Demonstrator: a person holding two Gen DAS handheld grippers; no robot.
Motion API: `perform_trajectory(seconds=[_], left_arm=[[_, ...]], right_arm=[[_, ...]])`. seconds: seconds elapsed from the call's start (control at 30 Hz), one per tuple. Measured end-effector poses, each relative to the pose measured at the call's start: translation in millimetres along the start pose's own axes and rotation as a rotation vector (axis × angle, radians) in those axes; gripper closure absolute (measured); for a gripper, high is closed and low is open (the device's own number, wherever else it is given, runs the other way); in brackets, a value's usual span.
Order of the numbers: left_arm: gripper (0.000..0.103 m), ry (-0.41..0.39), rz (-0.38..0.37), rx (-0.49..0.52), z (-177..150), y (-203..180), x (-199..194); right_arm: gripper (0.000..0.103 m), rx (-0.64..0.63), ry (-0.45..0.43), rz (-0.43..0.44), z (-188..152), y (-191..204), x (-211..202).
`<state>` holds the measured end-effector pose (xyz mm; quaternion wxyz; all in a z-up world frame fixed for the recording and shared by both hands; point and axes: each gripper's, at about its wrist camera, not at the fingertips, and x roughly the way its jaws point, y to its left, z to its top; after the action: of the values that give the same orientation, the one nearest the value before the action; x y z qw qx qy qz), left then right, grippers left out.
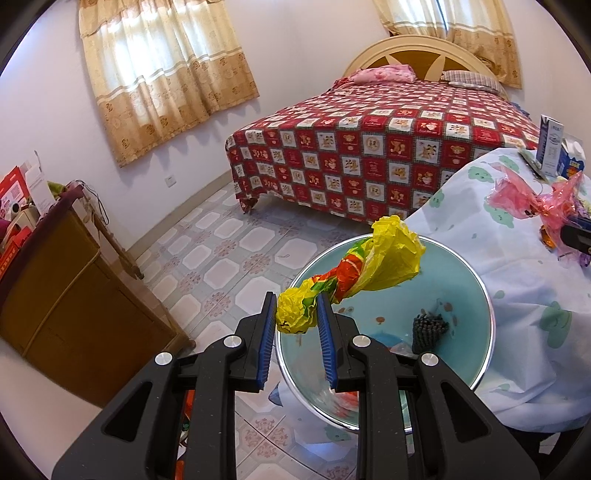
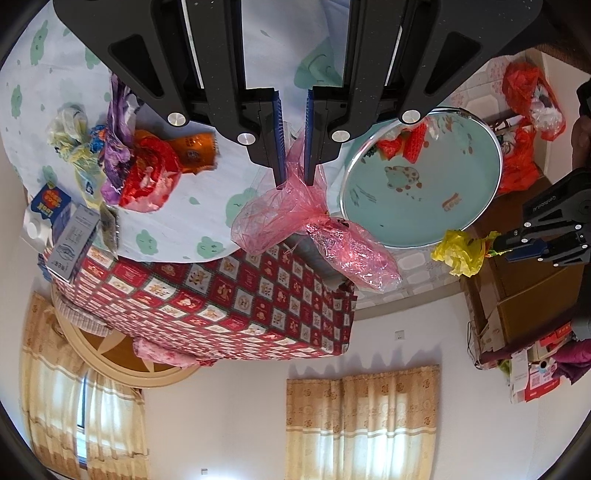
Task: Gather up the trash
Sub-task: 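Carry the pink bag and yellow bag in both tools over the bucket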
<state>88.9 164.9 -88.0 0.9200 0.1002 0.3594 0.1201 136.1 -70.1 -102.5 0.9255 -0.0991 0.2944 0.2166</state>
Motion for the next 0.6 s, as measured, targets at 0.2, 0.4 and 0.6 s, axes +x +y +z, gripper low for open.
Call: perform_trajectory(seconds=[0.2,0.4,0.6], left_arm=[[0.08,0.001,0.021,-0.012,-1.4,10.0,1.6],[0.08,0.01,0.026,-0.025,-2.5,17.4,4.4],[0.08,0.012,0.033,-0.035,-2.5,21.8,5.9]], right_arm=[[0.093,-0.013,-0.001,0.01,5.9,5.7,3.3],[0.093,-0.03,0.001,0.022,10.1,12.1,7.7],[0.093,-0.038,0.002,0.031,13.8,16.5,10.7]])
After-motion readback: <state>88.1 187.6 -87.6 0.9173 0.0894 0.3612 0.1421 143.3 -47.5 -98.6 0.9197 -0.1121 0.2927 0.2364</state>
